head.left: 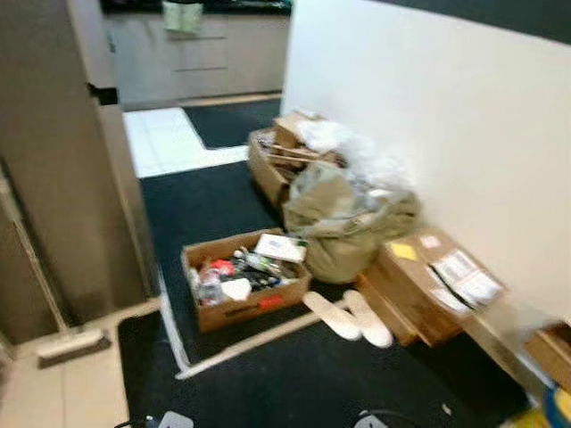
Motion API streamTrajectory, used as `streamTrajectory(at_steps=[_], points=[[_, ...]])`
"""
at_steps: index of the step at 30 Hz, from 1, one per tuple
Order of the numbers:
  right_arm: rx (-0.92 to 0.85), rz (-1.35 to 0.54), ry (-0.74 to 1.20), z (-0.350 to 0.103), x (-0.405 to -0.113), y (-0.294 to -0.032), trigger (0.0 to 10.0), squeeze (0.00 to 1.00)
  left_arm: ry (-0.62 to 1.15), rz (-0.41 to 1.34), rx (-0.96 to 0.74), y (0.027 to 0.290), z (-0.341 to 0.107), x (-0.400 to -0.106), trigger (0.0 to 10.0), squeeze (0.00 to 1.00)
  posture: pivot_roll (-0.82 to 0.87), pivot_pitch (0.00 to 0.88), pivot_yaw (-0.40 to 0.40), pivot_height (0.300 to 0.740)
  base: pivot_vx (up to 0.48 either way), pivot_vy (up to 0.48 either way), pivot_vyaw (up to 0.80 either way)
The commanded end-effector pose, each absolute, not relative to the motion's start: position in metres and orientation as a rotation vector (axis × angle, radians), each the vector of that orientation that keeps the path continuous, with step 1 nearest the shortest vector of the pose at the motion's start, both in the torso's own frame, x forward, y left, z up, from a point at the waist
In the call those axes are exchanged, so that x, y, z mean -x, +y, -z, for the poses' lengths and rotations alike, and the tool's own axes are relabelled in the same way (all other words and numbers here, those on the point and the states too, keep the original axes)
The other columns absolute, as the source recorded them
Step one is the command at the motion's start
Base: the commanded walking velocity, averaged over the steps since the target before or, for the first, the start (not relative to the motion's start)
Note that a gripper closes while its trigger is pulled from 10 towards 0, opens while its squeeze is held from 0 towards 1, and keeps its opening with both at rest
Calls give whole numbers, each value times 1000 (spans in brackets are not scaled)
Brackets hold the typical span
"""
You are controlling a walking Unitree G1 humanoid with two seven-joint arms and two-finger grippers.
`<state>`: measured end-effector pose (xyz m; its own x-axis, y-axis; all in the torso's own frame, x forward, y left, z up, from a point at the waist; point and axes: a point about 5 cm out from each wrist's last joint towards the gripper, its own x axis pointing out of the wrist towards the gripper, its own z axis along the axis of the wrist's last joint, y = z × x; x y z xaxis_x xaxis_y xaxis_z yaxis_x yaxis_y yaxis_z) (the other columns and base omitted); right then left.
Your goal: Sweep floor
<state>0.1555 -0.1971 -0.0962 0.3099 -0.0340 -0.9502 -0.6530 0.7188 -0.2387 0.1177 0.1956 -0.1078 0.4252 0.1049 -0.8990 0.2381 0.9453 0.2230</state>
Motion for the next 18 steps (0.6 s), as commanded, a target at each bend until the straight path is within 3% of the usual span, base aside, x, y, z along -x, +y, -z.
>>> streamTrajectory(at_steps=[1, 9, 18], points=[[693, -463, 1212, 98, -151, -197, 10000, 0, 1182, 104, -345, 194, 111, -107, 10000, 0, 44, 0, -98, 740, -341, 0, -788], [689, -449, 1213, 99, -149, -199, 10000, 0, 1184, 107, -348, 194, 112, -107, 10000, 0, 42, 0, -98, 740, -338, 0, -722], [692, -448, 1209, 99, -148, -197, 10000, 0, 1172, 84, -328, 200, 110, -108, 10000, 0, 41, 0, -96, 740, 0, 0, 0]])
